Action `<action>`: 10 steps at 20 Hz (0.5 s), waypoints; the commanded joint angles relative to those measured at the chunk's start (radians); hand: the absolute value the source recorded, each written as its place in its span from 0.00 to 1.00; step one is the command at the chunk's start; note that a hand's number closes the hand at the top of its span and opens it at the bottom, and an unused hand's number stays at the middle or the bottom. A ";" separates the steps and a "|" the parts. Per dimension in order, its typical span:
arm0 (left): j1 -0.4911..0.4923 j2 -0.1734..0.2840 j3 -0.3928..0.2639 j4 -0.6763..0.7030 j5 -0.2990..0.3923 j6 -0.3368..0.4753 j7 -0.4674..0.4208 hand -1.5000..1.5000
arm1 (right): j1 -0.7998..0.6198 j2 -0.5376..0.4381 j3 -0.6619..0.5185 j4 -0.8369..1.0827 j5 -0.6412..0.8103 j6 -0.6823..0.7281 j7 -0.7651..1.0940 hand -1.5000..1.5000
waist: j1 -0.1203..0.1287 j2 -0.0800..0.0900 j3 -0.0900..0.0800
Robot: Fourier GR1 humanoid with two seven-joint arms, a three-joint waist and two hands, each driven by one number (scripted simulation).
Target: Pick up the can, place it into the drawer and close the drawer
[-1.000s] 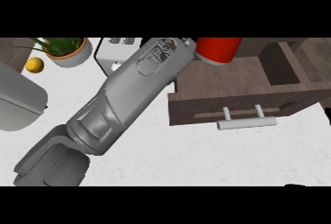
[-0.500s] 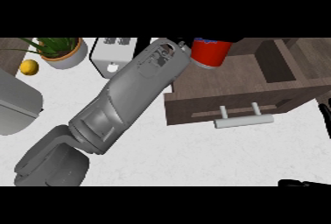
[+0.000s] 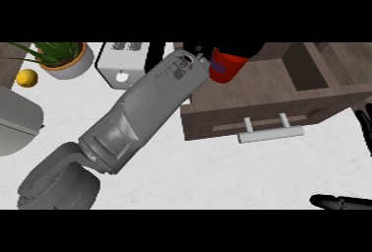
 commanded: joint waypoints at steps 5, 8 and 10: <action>0.010 0.000 -0.018 0.021 0.039 0.070 -0.036 0.00 | -0.004 0.012 0.026 0.002 0.016 0.002 -0.016 0.00 | -0.012 0.004 0.000; 0.043 0.000 -0.043 0.001 0.052 0.094 -0.049 0.00 | -0.017 0.000 0.019 -0.044 0.002 -0.006 0.023 0.00 | -0.019 0.003 -0.001; 0.043 0.000 -0.043 -0.017 0.076 0.107 -0.040 0.00 | -0.024 -0.008 0.025 -0.056 0.009 -0.004 0.038 0.00 | -0.009 -0.001 -0.001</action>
